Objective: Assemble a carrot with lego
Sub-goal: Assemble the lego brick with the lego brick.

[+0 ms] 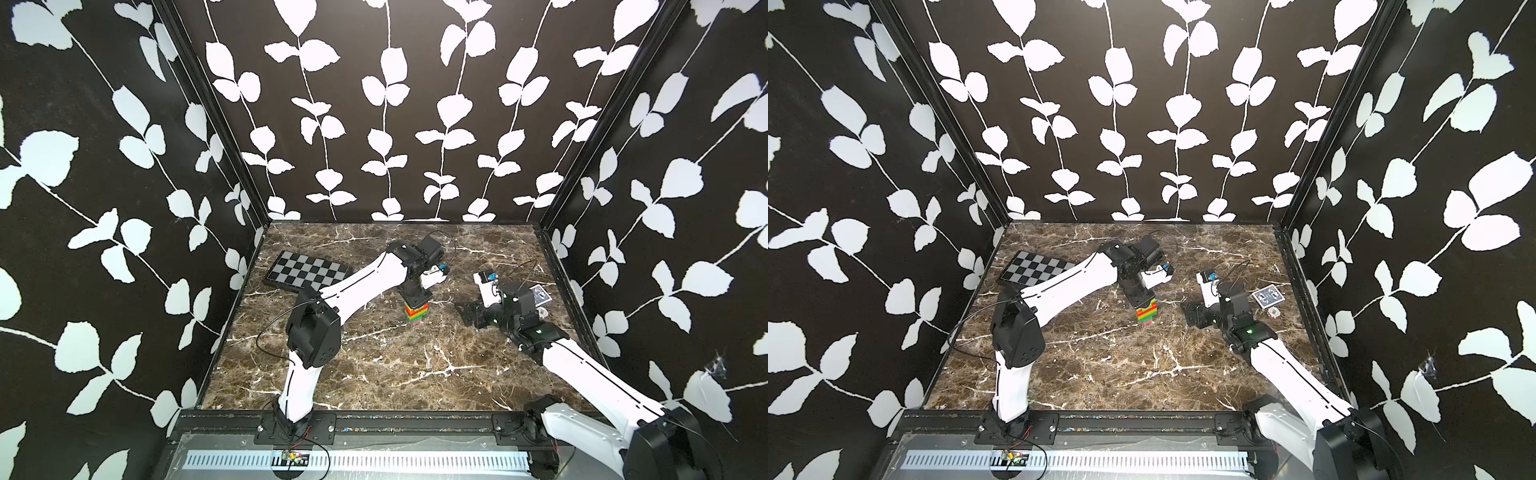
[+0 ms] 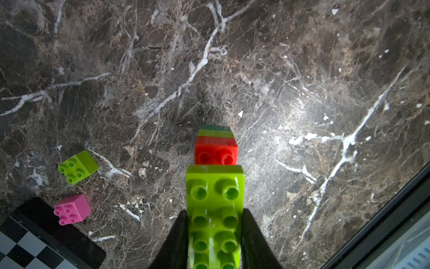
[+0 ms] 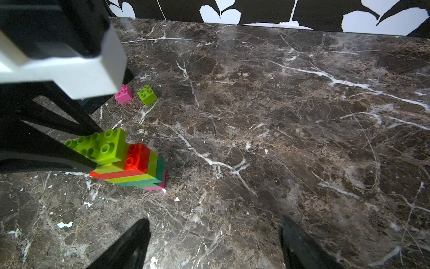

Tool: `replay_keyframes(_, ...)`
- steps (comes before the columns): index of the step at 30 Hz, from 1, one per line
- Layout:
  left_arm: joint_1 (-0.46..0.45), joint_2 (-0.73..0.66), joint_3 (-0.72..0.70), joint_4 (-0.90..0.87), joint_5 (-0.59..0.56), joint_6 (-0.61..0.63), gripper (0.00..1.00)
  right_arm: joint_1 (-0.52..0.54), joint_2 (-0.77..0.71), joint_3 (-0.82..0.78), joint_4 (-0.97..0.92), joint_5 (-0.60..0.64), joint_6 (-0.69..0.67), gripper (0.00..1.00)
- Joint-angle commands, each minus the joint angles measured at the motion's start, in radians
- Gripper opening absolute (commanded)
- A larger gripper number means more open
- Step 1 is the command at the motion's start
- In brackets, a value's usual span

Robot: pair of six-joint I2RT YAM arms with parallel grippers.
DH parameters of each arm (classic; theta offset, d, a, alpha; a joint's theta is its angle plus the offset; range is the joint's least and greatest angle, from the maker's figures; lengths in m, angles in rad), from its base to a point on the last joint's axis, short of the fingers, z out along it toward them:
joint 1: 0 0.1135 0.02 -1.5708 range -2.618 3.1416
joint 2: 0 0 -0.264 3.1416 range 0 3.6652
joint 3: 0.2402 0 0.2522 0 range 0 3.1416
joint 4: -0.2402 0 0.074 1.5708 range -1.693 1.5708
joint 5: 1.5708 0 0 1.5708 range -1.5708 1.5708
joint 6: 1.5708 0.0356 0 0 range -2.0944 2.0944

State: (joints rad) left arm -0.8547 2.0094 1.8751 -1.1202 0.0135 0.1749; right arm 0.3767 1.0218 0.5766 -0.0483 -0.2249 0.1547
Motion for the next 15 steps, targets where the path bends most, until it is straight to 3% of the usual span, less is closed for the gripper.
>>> replay_keyframes(1, -0.005, 0.008, -0.051, -0.066, -0.015, -0.012, 0.26, -0.002, 0.003, -0.029, 0.041, -0.007, 0.011, 0.87)
replay_keyframes(15, -0.005, 0.154, 0.046, -0.203, 0.004, 0.133, 0.08, -0.001, 0.007, -0.024, 0.039, -0.008, 0.011, 0.87)
